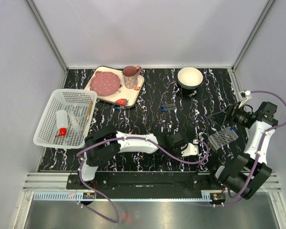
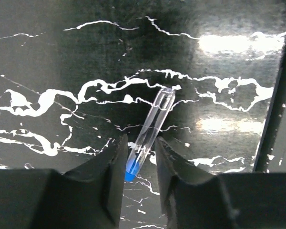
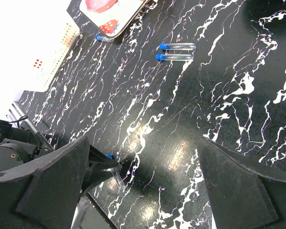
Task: Organize the chemistry lab equipment
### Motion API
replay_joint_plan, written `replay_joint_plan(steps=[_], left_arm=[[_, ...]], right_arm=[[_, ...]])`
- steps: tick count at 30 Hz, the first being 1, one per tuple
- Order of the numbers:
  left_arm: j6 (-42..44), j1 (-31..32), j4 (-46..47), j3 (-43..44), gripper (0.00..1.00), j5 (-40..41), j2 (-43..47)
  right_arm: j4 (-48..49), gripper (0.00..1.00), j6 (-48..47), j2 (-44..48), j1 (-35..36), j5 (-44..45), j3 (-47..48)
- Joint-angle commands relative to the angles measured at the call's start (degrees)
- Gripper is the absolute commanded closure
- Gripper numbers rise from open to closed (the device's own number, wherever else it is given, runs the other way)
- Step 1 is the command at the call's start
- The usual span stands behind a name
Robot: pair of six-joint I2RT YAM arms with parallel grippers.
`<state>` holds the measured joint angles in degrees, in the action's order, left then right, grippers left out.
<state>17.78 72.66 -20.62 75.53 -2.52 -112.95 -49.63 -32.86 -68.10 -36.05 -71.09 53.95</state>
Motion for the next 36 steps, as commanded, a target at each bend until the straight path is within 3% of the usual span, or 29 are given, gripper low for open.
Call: replay_joint_plan(steps=[1,6,10,15,19,22,24,26,30,33,36], left_arm=[[-1.69,0.11,1.2,1.47,0.71,5.86,-1.4],[-4.23,-0.06,1.99,0.41,0.87,9.82,0.0],[-10.56,-4.18,3.13,-1.69,0.93,6.49,2.99],[-26.26,-14.89,6.02,-5.29,0.95,-11.42,9.39],[-37.62,-22.82,17.24,-13.27,0.96,-27.5,13.89],[-45.18,-27.04,24.27,-16.97,0.95,-39.72,15.39],[-51.57,-28.8,29.9,-18.13,0.95,-49.56,14.95],[-56.17,-29.24,33.35,-19.1,0.95,-57.45,14.25],[-64.77,-29.33,38.0,-18.75,0.95,-64.96,11.88],[-71.54,-29.25,45.37,-19.45,0.95,-67.96,11.35],[-73.5,-29.25,46.11,-18.32,0.95,-69.28,10.12]], right_arm=[[1.46,0.0,0.52,1.65,-0.07,-0.98,-0.25],[1.55,0.0,0.34,1.83,-0.07,-0.37,-0.43],[1.64,0.0,-0.18,2.53,-0.07,-0.01,-0.87],[-0.02,0.0,-2.72,1.65,0.28,0.6,-0.08],[-14.04,0.0,-19.54,-0.98,5.36,4.11,4.48],[-23.11,0.0,-32.12,-3.61,12.92,7.71,7.48],[-26.38,0.0,-40.47,-4.15,21.52,10.87,9.15],[-25.79,0.0,-41.06,-3.63,28.02,14.55,9.94],[-16.76,0.0,-37.46,-2.31,45.4,21.42,10.38],[-13.67,0.0,-36.75,-2.48,53.68,25.9,10.47],[-12.78,0.02,-36.57,-3.0,57.93,29.25,10.64]])
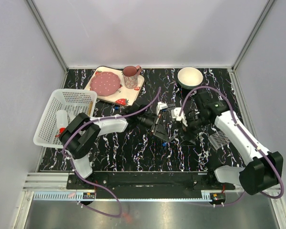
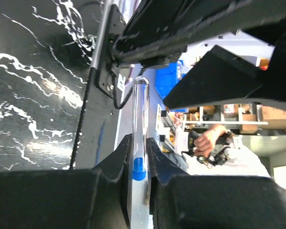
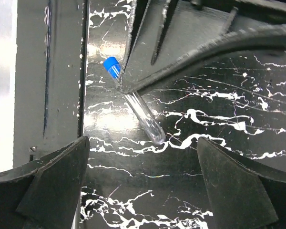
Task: Organize the chemistry lab equipment
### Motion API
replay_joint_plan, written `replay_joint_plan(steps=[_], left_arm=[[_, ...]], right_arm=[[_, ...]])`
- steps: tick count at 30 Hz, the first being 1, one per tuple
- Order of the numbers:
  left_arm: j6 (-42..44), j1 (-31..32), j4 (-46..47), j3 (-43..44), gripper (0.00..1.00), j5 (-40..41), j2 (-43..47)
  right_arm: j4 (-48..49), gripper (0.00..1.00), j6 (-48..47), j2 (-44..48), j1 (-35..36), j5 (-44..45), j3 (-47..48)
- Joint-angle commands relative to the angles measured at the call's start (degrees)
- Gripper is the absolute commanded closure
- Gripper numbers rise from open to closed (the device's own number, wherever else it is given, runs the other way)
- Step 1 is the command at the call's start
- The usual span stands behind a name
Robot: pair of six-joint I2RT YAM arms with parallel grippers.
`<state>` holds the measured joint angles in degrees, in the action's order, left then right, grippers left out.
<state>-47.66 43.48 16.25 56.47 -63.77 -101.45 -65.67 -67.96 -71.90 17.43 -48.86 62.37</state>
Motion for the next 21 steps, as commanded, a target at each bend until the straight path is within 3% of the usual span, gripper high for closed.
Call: replay_joint_plan(steps=[1,12,15,16,19,21], left_arm=[[-8.06,-0.07,9.15,1.01,0.95,-8.13,-1.73],[-9.12,-0.07,8.18,3.56,0.94,-7.78,-3.84],[-10.69,-0.07,9.84,3.65,0.93,-7.42,-4.19],[-11.14,-0.07,10.2,3.65,0.93,-7.16,-4.28],[-12.98,-0.16,12.65,3.04,0.91,-6.64,-4.2],[-16.92,-0.59,18.27,1.55,0.89,-6.37,-4.02]], right_arm=[[3.09,0.03,-1.47,0.1,5.58,7.29,2.67],[3.79,0.27,0.72,-2.19,12.97,9.75,2.23],[3.88,0.4,1.16,-2.9,14.64,10.8,1.88],[3.8,0.5,1.34,-2.98,14.91,11.07,1.79],[3.97,0.66,1.87,-2.9,15.62,11.24,1.53],[4.06,0.77,2.39,-2.81,15.7,11.16,1.35]])
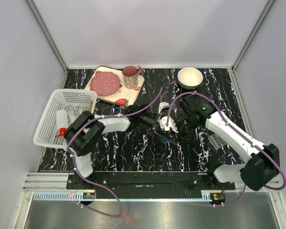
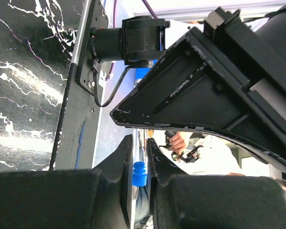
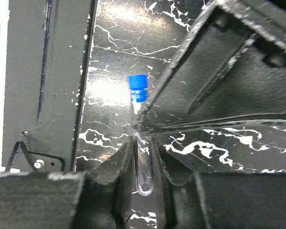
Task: Organize the chemistry lab equipment
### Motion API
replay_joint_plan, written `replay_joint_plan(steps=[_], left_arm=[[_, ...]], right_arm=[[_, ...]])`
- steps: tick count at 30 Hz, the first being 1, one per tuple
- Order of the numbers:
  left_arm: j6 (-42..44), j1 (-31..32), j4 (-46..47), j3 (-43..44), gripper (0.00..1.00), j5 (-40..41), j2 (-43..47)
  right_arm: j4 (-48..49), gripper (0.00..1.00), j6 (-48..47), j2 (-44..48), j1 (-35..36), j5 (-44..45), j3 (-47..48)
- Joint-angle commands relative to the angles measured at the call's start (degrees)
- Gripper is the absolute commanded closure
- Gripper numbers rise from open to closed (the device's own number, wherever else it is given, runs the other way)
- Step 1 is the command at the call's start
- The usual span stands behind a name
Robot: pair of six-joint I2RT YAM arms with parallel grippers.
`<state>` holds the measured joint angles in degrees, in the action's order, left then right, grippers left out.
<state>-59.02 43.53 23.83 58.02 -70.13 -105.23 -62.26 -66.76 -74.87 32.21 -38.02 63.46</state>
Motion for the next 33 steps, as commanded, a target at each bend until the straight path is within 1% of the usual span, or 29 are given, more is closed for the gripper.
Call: replay_joint_plan(steps=[1,2,3,4,5,6,7,8,9,10,11,12,13,14,15,16,17,18,19,20,21,22,23,25,26,27,28,31,33], left_arm=[[-7.4,-0.81,13.23,-0.62,0.87,0.25,-0.15],[-12.12,-1.51,19.78,-1.41,0.82,0.6,0.2],[-15.21,-2.04,24.11,-3.59,0.7,1.22,0.37],[-18.2,-2.65,28.5,-4.83,0.63,2.61,0.64],[-23.8,-4.05,37.34,-5.98,0.59,3.32,1.34],[-26.2,-4.94,41.51,-8.42,0.55,4.11,1.78],[-28.23,-5.81,45.21,-9.67,0.5,5.86,2.22],[-30.95,-7.74,51.08,-12.29,0.48,6.75,3.61],[-31.32,-8.71,52.79,-13.62,0.46,7.89,4.41],[-30.8,-9.59,53.41,-14.85,0.44,9.82,5.55],[-27.75,-11.08,52.72,-17.39,0.37,10.97,8.26],[-25.2,-11.62,51.06,-18.63,0.34,12.2,10.11],[-22.04,-11.88,48.35,-19.78,0.3,14.91,14.48],[-13.74,-11.97,39.8,-21.18,0.28,16.5,16.96],[-8.96,-11.8,34.23,-21.45,0.26,18.34,19.69],[-4.22,-11.63,29.04,-21.63,0.24,23.15,25.28],[3.92,-10.93,21.24,-22.07,0.19,25.89,28.03],[6.96,-10.49,18.73,-22.42,0.15,28.7,30.59],[9.43,-10.05,17.14,-22.77,0.11,34.13,35.14],[12.93,-8.82,16.17,-23.99,0.01,37.05,37.18],[14.36,-7.77,16.42,-24.7,0.01,40.21,38.86],[15.68,-6.8,17.03,-25.4,0.01,45.81,41.4],[18.04,-4.61,17.56,-26.28,0.01,48.57,42.2],[18.6,-3.02,19.05,-26.9,0.01,53.93,42.48],[17.55,-2.14,23.41,-27.78,0.01,54.56,41.78],[15.97,-2.04,26.15,-28.13,0.01,55.18,40.73],[13.0,-1.43,31.4,-28.48,0.01,55.27,38.2],[9.21,0.58,38.71,-27.35,0.01,56.67,32.29],[8.14,1.64,40.67,-26.12,0.03,57.9,28.61]], right_arm=[[0.65,0.8,1.37,0.51,0.93,0.14,0.0],[0.82,0.85,1.72,0.6,0.93,-0.03,-0.09],[0.91,0.86,2.68,0.86,0.93,-0.3,-0.18],[0.82,0.87,3.3,1.13,0.93,-1.08,-0.09],[0.82,0.88,4.78,1.48,0.93,-1.61,-0.09],[0.82,0.88,5.76,1.92,0.93,-2.14,-0.01],[0.91,0.89,6.81,2.01,0.49,-3.97,-0.09],[1.43,0.88,9.08,2.18,-0.12,-5.64,-0.18],[1.79,0.89,10.24,2.45,-0.91,-7.75,-0.44],[2.31,0.89,11.55,2.45,-1.87,-11.95,-1.14],[4.06,0.89,14.96,2.62,-3.8,-14.08,-1.41],[5.21,0.89,17.0,2.71,-5.21,-16.27,-1.67],[6.52,0.89,19.1,2.8,-6.79,-20.73,-2.37],[9.84,0.88,24.26,3.06,-9.85,-22.78,-2.81],[12.05,0.88,27.18,3.41,-11.36,-24.71,-3.34],[14.6,0.88,30.43,3.68,-12.59,-27.43,-4.65],[20.28,0.88,37.34,4.11,-13.91,-28.33,-5.45],[23.12,0.88,40.71,4.64,-15.84,-29.21,-6.15],[26.28,0.88,44.49,4.73,-16.99,-30.87,-7.81],[33.71,0.88,53.14,4.73,-18.05,-31.76,-8.7],[37.7,0.88,57.4,4.47,-20.23,-32.9,-9.58],[42.0,0.88,61.97,4.38,-21.12,-34.65,-11.41],[50.05,0.88,70.63,3.86,-21.74,-35.36,-12.3],[55.73,0.88,76.49,3.16,-23.06,-37.29,-13.71],[59.67,0.87,80.43,2.8,-23.15,-37.65,-13.98],[61.62,0.88,82.21,2.45,-23.33,-38.35,-14.94],[64.17,0.87,83.97,2.54,-23.24,-38.36,-15.64],[74.79,0.87,92.66,3.15,-23.5,-38.62,-19.07],[76.84,0.87,94.44,3.94,-23.68,-38.71,-20.39]])
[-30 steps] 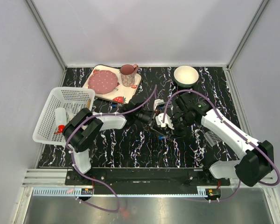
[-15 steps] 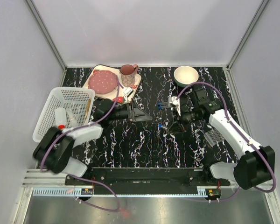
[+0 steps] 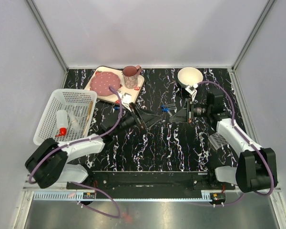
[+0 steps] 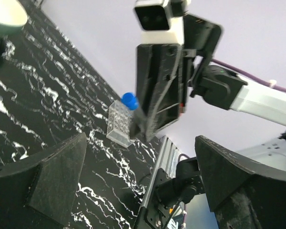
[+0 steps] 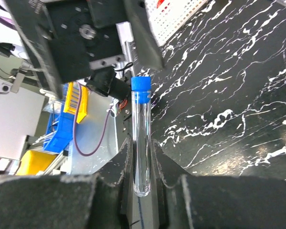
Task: Organize the chemistry lab equipment
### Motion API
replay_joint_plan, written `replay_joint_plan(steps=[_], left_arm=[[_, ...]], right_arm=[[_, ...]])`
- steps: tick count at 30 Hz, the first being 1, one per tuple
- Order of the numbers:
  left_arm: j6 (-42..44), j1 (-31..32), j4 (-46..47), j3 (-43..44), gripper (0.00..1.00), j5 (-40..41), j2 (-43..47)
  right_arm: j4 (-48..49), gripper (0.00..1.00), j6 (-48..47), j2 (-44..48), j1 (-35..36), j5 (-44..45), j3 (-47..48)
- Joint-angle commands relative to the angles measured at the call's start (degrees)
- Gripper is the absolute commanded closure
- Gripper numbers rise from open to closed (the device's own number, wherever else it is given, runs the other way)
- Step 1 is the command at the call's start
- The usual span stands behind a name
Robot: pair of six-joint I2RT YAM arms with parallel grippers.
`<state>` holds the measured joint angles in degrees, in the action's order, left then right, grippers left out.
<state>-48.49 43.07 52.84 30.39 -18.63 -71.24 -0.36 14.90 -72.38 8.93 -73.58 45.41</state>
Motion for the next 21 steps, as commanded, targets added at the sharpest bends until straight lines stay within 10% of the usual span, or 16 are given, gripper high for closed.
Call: replay_joint_plan(steps=[1,21], left_arm=[[-2.83,2.8,12.63,2.64,0.04,6.85,-6.18],[-8.46,4.57,13.96,11.79,0.41,2.82,-17.53]], right_arm=[[15.12,0.87,13.05,1.71,-0.58,-3.06,-2.52],[18.55,0.85,15.25,3.47,-0.75,-2.8,-4.8]])
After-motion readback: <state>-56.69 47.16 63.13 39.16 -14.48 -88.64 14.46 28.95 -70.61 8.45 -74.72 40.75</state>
